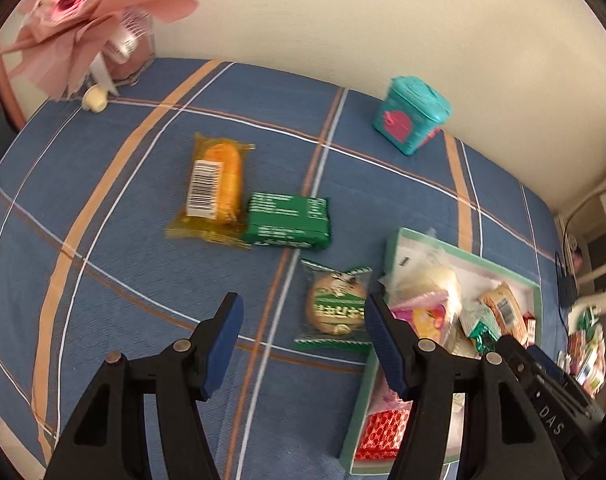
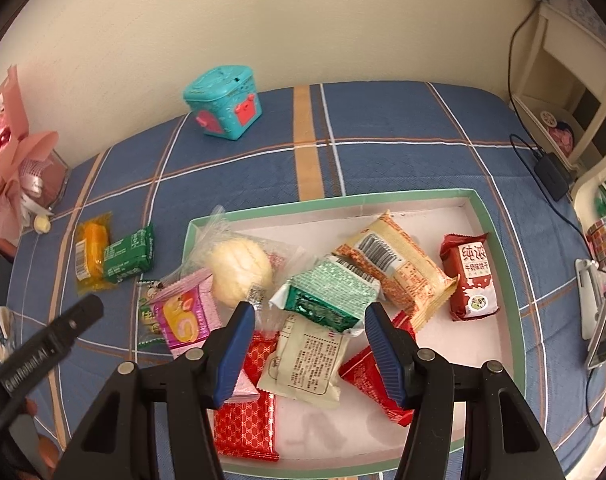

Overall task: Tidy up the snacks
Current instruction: 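Move both tools back over the remaining snacks beside the tray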

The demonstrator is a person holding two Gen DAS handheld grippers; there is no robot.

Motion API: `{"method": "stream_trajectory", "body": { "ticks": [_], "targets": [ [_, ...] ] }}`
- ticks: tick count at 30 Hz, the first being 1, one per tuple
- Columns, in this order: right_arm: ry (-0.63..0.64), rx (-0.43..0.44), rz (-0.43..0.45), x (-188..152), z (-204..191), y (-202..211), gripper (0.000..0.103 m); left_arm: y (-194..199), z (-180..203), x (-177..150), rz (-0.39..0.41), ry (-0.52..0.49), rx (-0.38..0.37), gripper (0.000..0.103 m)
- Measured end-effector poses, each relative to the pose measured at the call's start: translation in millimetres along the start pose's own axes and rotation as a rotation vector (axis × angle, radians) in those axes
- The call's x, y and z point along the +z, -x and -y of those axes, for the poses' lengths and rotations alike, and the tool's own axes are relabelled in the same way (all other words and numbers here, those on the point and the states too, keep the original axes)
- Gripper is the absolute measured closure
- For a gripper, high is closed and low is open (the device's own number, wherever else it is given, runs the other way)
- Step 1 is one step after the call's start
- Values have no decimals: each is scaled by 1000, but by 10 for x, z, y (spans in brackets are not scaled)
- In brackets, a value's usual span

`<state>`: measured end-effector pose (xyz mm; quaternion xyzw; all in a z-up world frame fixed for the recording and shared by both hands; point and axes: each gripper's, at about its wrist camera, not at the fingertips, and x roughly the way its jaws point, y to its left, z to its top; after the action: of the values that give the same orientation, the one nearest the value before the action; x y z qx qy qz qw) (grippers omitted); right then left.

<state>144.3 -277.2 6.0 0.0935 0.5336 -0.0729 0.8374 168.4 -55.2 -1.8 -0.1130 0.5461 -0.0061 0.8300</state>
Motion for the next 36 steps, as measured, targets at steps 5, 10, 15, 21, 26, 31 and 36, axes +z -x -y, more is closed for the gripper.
{"method": "stream_trajectory", "body": {
  "ticks": [5, 10, 15, 21, 26, 31, 36],
  "targets": [
    [17, -4, 1, -9, -61, -3, 40, -13, -77, 22, 1, 24, 7, 30],
    [28, 10, 11, -15, -95, -12, 19, -15, -79, 16, 11, 18, 37, 15],
    [32, 14, 31, -17, -112, -3, 0, -13, -112, 19, 26, 21, 62, 9],
    [42, 19, 46, -16, -135, 7, 0, 1, -168, 26, 45, 23, 88, 5],
    [45, 21, 49, -23, -180, -1, 0, 52, -218, 64, 57, 26, 71, 2],
    [64, 36, 40, -42, -310, -21, 0, 108, -296, 109, 73, 14, 104, 2],
    [95, 58, 28, -69, -536, -39, 0, 173, -516, 158, 92, 25, 163, 2]
  ]
}}
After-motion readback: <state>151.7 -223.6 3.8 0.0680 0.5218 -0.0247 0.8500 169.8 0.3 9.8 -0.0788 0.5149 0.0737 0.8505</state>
